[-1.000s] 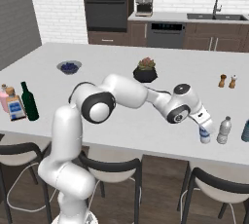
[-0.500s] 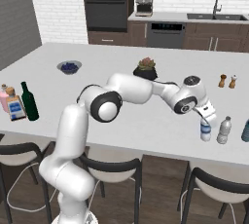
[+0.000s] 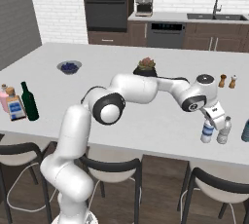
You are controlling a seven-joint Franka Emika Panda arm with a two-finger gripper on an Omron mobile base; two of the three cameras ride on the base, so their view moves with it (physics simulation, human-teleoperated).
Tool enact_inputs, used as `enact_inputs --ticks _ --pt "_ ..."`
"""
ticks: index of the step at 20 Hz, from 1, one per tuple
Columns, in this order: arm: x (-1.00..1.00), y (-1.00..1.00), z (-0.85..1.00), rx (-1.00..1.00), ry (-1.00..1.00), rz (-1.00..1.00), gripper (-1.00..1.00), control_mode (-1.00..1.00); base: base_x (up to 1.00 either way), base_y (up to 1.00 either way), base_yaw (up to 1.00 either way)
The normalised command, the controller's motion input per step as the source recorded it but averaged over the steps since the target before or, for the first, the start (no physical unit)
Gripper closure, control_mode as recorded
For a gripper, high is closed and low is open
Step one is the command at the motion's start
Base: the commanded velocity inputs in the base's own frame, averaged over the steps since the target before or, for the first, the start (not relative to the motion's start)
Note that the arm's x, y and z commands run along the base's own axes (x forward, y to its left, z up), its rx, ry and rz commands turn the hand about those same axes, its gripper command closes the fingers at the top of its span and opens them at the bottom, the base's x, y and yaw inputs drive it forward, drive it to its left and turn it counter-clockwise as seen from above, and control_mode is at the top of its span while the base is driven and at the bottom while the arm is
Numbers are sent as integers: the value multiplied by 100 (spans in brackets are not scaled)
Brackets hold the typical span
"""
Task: Move the plastic bottles in the middle to the plastics group, and the glass bottles in the middle to the glass group.
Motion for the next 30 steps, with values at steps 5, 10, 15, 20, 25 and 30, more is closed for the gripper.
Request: enact_inputs --ticks 5,10,15,20,25,30 --pt "0 14 -1 -3 -7 0 100 -100 0 0 0" --pt "0 2 0 0 -1 0 100 -100 0 0 0" --pt "0 0 5 -1 0 0 -100 -100 0 0 0" --pt "0 0 13 -5 0 0 -100 -100 0 0 0" --pt "0 0 15 -6 0 0 -100 -100 0 0 0" --pt "-18 6 43 -5 0 0 -100 -100 0 0 0"
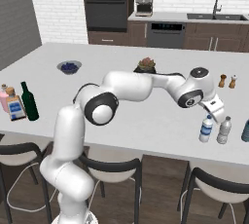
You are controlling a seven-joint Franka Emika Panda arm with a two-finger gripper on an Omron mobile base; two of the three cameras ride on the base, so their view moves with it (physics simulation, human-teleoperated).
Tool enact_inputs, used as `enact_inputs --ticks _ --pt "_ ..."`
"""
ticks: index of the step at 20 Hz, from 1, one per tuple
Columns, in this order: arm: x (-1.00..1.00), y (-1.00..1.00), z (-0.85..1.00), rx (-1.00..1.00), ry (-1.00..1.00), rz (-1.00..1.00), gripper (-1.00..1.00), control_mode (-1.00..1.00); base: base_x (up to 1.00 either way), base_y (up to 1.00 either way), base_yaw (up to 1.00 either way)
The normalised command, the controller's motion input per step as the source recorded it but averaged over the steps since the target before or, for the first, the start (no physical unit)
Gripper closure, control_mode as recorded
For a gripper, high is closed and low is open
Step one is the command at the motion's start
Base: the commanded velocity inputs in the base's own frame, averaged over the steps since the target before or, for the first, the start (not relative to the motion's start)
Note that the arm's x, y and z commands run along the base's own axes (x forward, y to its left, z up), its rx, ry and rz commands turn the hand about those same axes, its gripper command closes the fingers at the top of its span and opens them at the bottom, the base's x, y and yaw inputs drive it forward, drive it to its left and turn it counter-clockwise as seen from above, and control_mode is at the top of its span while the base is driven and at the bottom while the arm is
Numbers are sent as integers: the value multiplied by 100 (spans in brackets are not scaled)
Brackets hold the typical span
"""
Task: Move the plastic bottles in the middle to the plastics group, and the glass bottles in the middle to the glass group.
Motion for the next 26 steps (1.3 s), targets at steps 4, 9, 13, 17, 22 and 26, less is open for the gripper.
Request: enact_inputs --ticks 4,9,13,17,22,26 --pt "-79 49 63 -12 -3 7 -100 -100 0 0 0" --pt "-94 90 34 -20 -4 28 -100 -100 0 0 0" --pt "-68 100 18 -28 0 42 -100 -100 0 0 0" --pt "-36 99 0 -28 3 38 -100 -100 0 0 0" --pt "-26 49 1 -1 0 29 -100 -100 0 0 0" --pt "-18 62 0 0 0 20 -100 -100 0 0 0"
